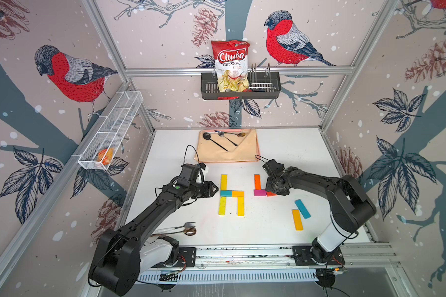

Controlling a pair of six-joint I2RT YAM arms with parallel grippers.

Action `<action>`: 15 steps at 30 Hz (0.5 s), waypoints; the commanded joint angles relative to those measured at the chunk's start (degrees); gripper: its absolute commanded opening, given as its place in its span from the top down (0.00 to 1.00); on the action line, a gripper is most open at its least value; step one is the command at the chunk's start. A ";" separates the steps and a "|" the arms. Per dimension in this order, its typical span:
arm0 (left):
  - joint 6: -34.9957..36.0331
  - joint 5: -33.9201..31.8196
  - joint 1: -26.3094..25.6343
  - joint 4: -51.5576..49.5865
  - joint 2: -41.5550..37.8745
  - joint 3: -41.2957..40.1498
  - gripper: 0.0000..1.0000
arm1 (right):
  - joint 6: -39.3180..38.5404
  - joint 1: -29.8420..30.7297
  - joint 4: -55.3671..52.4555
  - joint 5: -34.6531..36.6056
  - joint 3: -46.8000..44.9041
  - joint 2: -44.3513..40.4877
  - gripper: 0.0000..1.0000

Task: Assemble the letter h with building blocks
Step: Assemble the building block at the center of the board.

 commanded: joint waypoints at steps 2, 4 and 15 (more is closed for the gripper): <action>0.25 -0.41 -0.06 0.49 -0.10 0.33 0.57 | 0.13 -0.04 -0.53 1.21 -0.01 -0.33 0.39; 0.30 -0.41 -0.08 0.54 -0.05 0.26 0.57 | 0.13 -0.22 -0.32 1.17 0.18 -0.49 0.39; 0.25 -0.26 -0.24 0.66 -0.08 0.17 0.57 | 2.11 -0.42 3.34 -3.75 -2.67 -3.68 0.26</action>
